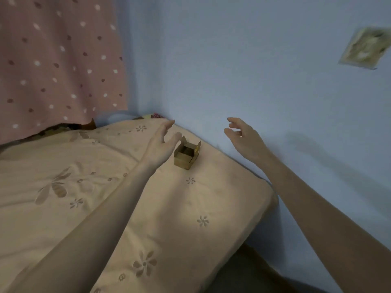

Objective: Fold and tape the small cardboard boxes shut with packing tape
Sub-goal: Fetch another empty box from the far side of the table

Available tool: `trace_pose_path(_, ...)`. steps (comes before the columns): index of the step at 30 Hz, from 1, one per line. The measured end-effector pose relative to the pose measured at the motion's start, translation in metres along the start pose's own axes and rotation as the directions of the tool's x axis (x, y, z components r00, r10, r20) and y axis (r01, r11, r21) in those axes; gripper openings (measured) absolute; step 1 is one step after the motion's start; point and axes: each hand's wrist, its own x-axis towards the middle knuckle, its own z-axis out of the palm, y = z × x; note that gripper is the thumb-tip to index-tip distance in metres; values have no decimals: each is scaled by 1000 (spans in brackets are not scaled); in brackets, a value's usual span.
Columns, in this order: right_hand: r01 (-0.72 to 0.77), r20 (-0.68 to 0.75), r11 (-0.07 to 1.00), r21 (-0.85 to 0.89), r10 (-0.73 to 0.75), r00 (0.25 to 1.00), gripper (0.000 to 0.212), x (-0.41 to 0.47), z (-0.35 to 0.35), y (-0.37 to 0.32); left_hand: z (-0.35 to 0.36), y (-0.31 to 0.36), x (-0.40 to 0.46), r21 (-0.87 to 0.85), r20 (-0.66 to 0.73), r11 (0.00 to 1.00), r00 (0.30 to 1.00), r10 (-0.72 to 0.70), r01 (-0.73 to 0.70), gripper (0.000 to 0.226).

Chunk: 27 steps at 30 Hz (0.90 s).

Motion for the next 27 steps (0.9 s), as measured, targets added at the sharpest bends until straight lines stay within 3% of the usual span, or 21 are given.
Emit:
trace_pose_path(6, -113, 259, 990, -79, 129, 957, 57, 75, 61, 84, 39, -95, 45, 114, 5, 962, 968, -251, 249, 49)
trace_pose_path(11, -239, 415, 971, -1, 218, 884, 85, 147, 109, 141, 84, -156, 99, 97, -24, 873, 878, -478, 478, 79)
trace_pose_path(14, -381, 487, 923, 62, 305, 818, 102, 193, 136, 171, 108, -187, 136, 87, -108, 831, 835, -540, 549, 97)
trace_pose_path(18, -539, 522, 836, 108, 413, 746, 115, 240, 175, 206, 126, -229, 182, 97, -163, 782, 785, -598, 616, 101)
trace_pose_path(22, -621, 594, 770, 146, 434, 677, 113, 267, 219, 240, 137, -268, 206, -12, -106, 731, 726, -680, 683, 93)
trace_pose_path(27, -656, 562, 729, 195, 465, 684, 102, 276, 254, 258, 143, -281, 208, -7, -227, 770, 749, -623, 638, 39)
